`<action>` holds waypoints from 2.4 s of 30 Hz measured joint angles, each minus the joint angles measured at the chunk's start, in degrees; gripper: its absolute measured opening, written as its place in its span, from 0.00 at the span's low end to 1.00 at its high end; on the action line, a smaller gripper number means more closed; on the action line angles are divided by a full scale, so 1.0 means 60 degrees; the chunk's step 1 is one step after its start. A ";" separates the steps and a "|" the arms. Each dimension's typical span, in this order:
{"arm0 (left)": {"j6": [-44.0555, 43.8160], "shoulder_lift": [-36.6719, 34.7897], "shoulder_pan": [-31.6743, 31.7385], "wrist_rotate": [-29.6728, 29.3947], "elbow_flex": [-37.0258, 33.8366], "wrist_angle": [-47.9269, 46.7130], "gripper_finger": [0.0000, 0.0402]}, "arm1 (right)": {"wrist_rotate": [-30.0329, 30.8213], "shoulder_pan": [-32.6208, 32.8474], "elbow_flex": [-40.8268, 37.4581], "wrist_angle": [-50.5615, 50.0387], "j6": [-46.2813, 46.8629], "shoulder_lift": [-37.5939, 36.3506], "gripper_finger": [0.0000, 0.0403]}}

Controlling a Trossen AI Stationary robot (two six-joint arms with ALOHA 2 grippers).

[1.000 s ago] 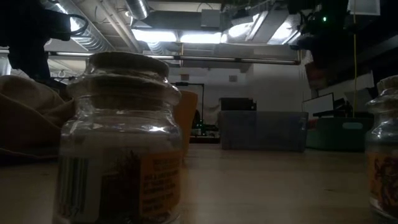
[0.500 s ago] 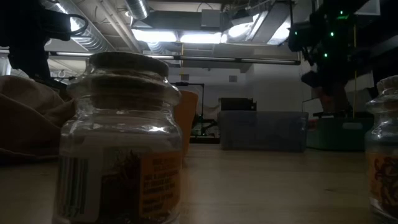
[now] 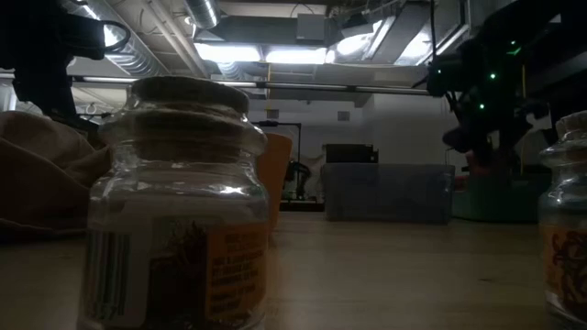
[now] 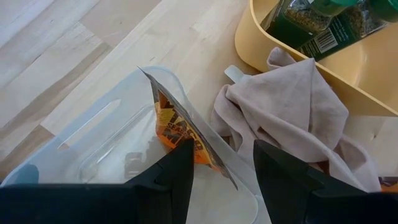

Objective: Sort spices by type
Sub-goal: Put the red seasoning can into the green bin, then put the right brown seasoning bottle into the gray bin

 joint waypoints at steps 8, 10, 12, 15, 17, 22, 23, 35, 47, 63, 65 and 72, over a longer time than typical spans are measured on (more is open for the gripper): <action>0.0022 0.0000 0.0000 -0.0004 0.0000 0.0000 0.37 | -0.0417 0.0000 -0.0617 0.0840 0.0001 0.0000 0.56; 0.0044 0.0000 0.0000 -0.0004 0.0000 0.0000 0.37 | -0.0371 0.0000 -0.0762 0.1051 0.0000 -0.0011 0.57; 0.0073 0.0000 0.0000 -0.0004 0.0000 0.0000 0.37 | -0.0335 0.0000 -0.0816 0.1068 0.0004 -0.0011 0.58; 0.0066 0.0000 0.0000 -0.0004 0.0000 0.0000 0.37 | -0.0275 0.0000 -0.0818 0.1064 0.0000 -0.0011 0.61; 0.0066 0.0000 0.0000 -0.0004 0.0000 0.0000 0.37 | -0.0266 0.0000 -0.0819 0.1079 0.0000 -0.0011 0.63; 0.0066 0.0000 0.0000 -0.0004 0.0000 0.0000 0.37 | -0.0270 0.0000 -0.0827 0.1160 -0.0004 -0.0011 0.63; 0.0066 0.0000 0.0000 -0.0004 0.0000 0.0000 0.37 | -0.0287 0.0000 -0.0827 0.1174 -0.0004 -0.0011 0.63; 0.0062 0.0000 0.0000 -0.0004 0.0000 0.0000 0.37 | -0.0789 0.0000 -0.0205 0.0181 -0.0668 -0.0004 0.63; 0.0122 0.0000 0.0000 -0.0004 0.0000 0.0000 0.37 | -0.3272 0.0499 0.2336 -0.1634 -0.1238 -0.0004 0.63; 0.0187 0.0000 0.0000 0.0000 0.0000 0.0001 0.37 | -0.3891 0.5721 0.2641 -0.0449 -0.0131 -0.0007 0.63; 0.0178 -0.0002 0.0000 0.0000 0.0000 0.0004 0.37 | -0.3889 0.6417 0.2641 0.0046 0.0107 -0.0007 0.63; -0.0120 -0.0017 0.0000 0.0200 0.0000 0.0000 0.37 | -0.3643 0.8794 0.2641 0.2121 0.0785 0.0053 0.63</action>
